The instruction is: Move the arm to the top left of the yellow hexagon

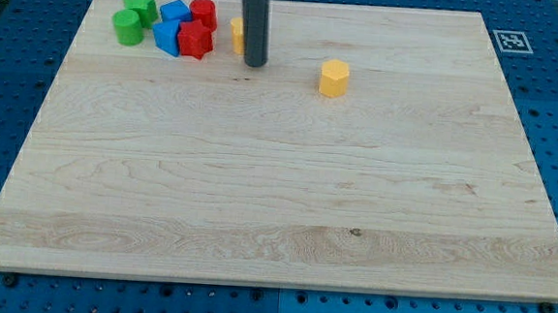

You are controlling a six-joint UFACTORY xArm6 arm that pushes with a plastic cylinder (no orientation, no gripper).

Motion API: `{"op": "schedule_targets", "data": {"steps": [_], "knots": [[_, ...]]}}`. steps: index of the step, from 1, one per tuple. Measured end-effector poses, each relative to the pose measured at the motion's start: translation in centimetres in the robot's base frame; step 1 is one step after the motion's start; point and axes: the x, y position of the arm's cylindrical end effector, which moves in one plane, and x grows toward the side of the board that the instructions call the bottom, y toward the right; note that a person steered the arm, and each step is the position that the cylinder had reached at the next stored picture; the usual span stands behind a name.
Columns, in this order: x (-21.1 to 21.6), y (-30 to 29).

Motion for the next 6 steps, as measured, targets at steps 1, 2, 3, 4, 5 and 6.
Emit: {"op": "schedule_targets", "data": {"steps": [1,2,3,4,5,6], "knots": [[-2.5,-0.1],[-3.9,-0.2],[-2.9,3.1],[-1.5,8.0],[-1.5,8.4],[-1.5,8.4]]}}
